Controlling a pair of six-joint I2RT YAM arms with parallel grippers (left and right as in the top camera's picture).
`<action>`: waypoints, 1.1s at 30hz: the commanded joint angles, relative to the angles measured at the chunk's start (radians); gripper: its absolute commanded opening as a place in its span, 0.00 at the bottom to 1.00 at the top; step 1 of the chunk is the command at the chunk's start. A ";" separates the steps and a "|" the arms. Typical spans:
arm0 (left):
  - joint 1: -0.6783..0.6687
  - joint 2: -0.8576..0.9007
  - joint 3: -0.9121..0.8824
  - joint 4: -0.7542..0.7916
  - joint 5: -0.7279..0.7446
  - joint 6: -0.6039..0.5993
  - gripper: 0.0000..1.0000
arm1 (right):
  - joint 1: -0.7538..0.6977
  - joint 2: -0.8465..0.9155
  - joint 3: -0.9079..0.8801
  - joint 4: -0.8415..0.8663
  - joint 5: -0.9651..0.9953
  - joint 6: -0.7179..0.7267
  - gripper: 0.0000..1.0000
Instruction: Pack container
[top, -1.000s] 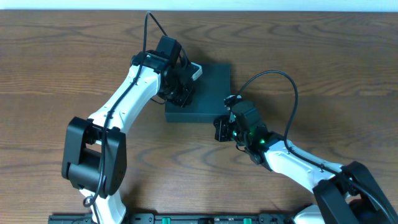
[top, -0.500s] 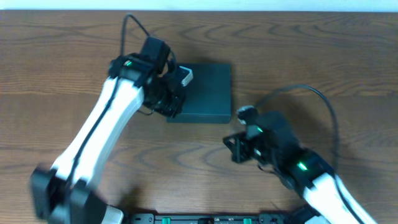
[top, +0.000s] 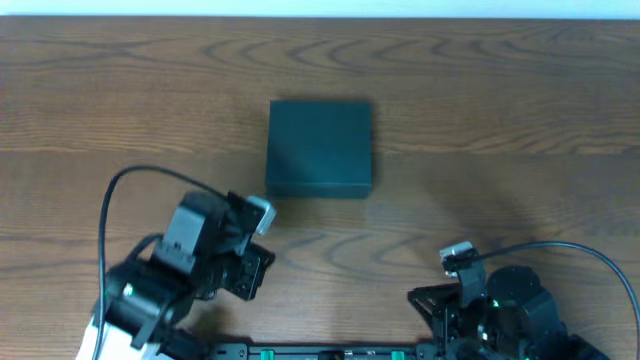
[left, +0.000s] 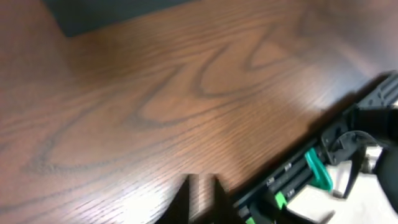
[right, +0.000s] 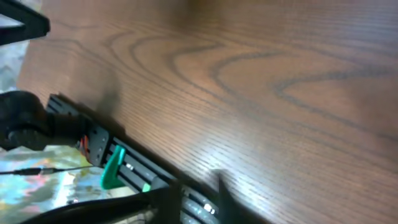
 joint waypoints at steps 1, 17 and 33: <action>-0.003 -0.041 -0.020 0.024 -0.050 -0.082 0.95 | 0.001 -0.005 -0.005 0.003 0.014 -0.008 0.99; -0.005 -0.041 -0.020 0.010 -0.015 -0.149 0.95 | 0.001 -0.005 -0.005 0.000 0.014 -0.009 0.99; 0.447 -0.563 -0.452 0.362 -0.116 0.121 0.96 | 0.001 -0.005 -0.005 0.000 0.014 -0.009 0.99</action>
